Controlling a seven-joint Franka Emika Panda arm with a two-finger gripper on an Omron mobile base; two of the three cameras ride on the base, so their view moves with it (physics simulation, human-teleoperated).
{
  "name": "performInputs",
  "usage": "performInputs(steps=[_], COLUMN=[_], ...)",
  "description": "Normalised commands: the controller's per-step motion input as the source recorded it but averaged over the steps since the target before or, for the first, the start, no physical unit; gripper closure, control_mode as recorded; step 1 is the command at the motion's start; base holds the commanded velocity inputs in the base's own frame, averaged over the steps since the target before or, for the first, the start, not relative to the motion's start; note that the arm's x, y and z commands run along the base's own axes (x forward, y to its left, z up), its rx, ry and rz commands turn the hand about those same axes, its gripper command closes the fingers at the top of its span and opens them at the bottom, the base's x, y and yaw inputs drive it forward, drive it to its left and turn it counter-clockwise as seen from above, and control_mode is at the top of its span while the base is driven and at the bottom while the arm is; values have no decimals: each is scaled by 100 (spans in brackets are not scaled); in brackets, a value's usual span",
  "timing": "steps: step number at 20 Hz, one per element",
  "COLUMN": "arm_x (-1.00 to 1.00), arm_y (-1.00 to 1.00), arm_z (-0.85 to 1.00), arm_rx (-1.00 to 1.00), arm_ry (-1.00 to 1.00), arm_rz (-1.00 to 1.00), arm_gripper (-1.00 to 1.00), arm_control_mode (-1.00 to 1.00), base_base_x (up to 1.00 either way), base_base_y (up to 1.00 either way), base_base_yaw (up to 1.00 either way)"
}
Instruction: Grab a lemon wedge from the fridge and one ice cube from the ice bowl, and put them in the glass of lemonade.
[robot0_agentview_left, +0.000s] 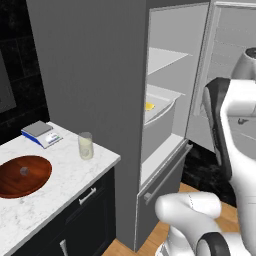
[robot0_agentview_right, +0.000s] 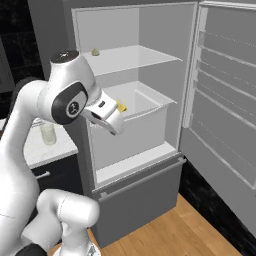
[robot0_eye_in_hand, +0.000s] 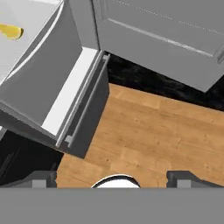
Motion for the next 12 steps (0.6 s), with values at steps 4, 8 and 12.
performInputs(steps=[4,8,12], arm_x=[-71,-34,-11], arm_y=[45,45,17], arm_z=[0,4,0], arm_rx=[5,0,-1], arm_ry=[-4,0,0], arm_rz=[30,10,0], arm_gripper=[-100,-100,-100], arm_control_mode=[-100,-100,-100], base_base_x=[0,0,0], base_base_y=[0,0,0], base_base_yaw=[0,0,0])
